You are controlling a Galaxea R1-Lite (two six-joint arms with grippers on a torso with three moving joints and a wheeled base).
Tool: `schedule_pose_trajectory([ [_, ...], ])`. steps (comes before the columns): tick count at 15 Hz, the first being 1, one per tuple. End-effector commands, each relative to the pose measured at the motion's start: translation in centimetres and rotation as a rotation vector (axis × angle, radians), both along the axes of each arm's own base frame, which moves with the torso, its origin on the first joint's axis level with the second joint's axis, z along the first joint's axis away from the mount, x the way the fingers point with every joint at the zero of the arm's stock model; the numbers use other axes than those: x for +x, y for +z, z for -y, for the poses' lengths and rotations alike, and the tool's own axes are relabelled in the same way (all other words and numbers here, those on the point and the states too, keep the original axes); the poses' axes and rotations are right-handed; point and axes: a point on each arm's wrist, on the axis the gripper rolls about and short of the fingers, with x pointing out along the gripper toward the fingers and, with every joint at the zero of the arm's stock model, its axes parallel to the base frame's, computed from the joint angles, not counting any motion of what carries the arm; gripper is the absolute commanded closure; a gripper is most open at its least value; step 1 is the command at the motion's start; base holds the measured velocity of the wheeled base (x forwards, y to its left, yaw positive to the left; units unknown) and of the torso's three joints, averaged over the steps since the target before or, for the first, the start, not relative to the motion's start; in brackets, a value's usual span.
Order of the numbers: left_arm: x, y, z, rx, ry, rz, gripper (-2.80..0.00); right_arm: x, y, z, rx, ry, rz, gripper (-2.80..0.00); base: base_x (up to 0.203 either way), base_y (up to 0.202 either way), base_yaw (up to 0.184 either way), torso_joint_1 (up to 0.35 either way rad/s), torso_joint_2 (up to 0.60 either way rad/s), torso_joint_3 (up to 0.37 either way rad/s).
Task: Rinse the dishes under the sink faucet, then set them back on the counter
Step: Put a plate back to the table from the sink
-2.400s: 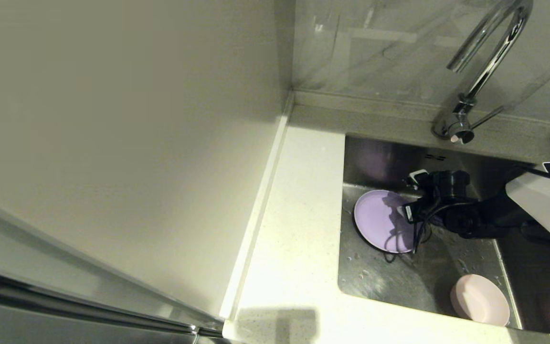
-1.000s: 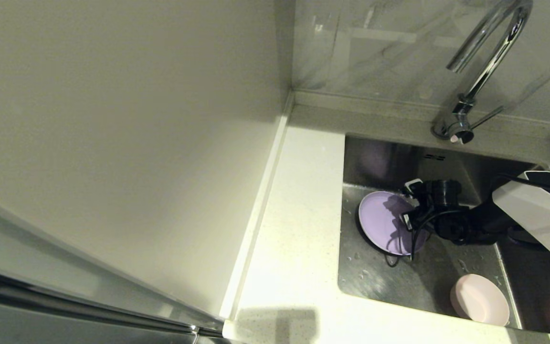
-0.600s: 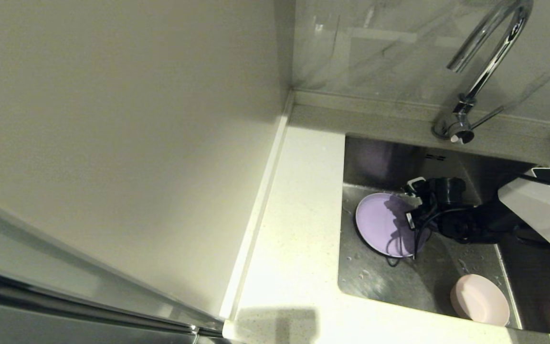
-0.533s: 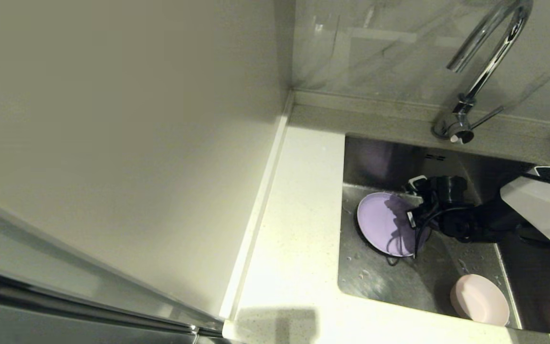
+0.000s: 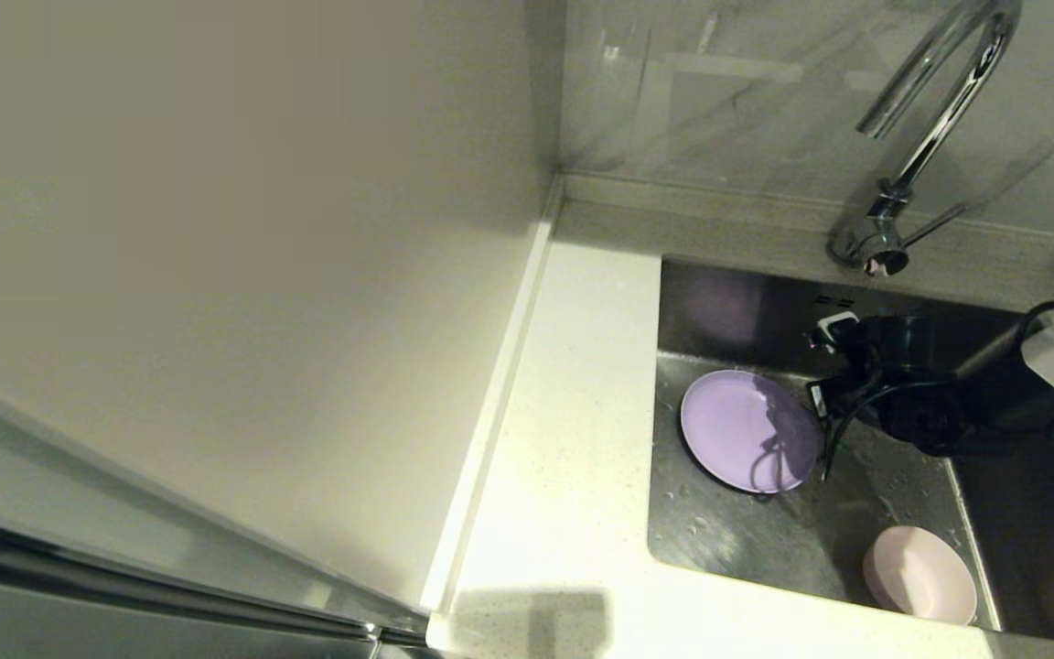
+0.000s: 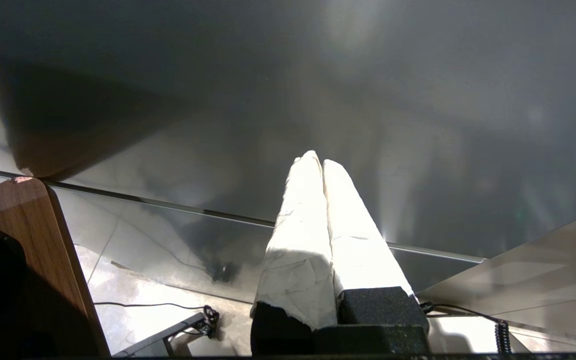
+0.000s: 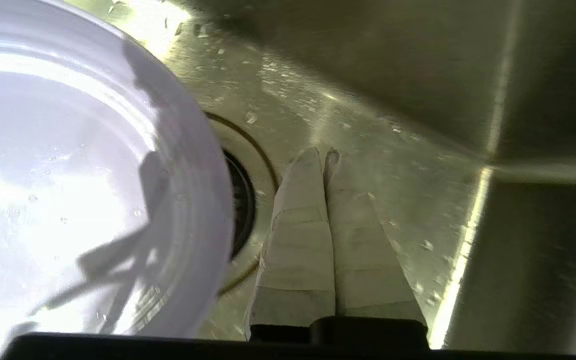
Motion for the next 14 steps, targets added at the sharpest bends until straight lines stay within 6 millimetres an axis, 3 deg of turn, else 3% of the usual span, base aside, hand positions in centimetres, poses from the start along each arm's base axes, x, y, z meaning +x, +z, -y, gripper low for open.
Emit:
schedule_pose_trajectory([
  [1,0.0,-0.1,0.0,0.0,-0.002,-0.002,0.0,-1.0,1.1,0.1,-0.006,-0.005,0.01,0.0,0.0,0.0,0.0,0.0,0.0,0.0],
  [7,0.0,-0.1,0.0,0.0,0.0,-0.003,0.0,-0.9,-2.7,-0.4,-0.022,0.006,-0.097,0.0,0.0,0.0,0.0,0.0,0.0,0.0],
  [10,0.0,-0.1,0.0,0.0,-0.001,-0.003,0.0,-1.1,-1.4,-0.4,0.004,-0.01,-0.063,0.0,0.0,0.0,0.0,0.0,0.0,0.0],
  [14,0.0,-0.1,0.0,0.0,0.0,-0.002,0.0,-2.6,-0.4,-0.7,0.003,-0.006,-0.159,0.0,0.0,0.0,0.0,0.0,0.0,0.0],
])
